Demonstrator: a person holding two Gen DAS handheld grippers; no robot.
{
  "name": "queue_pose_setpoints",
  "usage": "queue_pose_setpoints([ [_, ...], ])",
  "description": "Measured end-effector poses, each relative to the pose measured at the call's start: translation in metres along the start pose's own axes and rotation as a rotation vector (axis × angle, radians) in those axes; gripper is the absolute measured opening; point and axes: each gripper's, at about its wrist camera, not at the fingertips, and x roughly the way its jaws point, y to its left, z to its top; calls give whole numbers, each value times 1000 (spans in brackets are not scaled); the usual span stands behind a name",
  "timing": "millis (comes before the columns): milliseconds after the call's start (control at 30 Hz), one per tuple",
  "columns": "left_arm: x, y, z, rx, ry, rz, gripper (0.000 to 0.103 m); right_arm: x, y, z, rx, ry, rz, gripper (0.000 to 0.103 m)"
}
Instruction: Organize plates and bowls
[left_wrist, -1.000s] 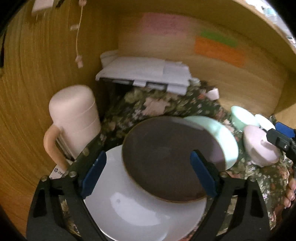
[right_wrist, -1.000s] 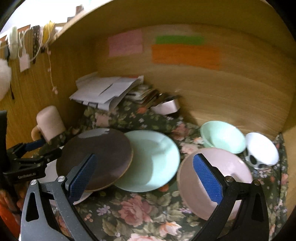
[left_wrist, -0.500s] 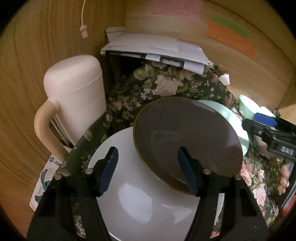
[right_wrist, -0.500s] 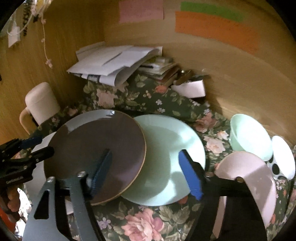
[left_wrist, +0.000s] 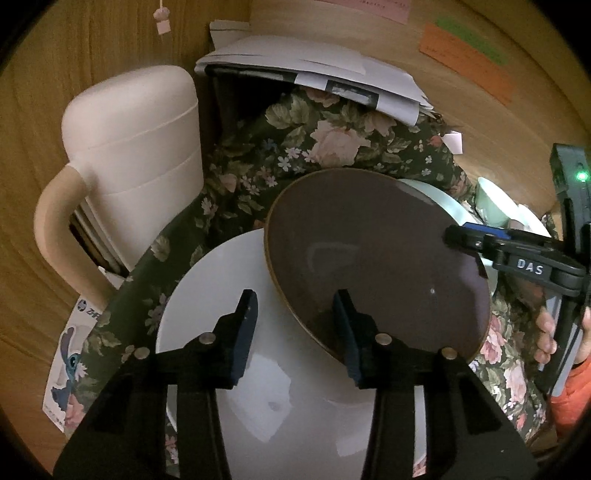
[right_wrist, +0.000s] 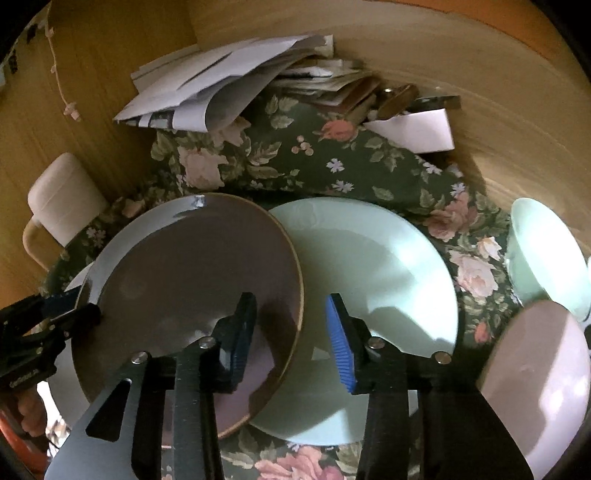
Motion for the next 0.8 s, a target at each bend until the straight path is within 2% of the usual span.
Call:
queue_pose_setpoints([
  [167,4,-2,1,-2,14,-20,41,12,1,6,2,14,14,32],
  [567,11,-5,6,-9,33,-88,42,32,7,17,34,52,68,32],
  [800,10,-8,7,-18,41,-58,42,25,10,13,27,52,51,33],
])
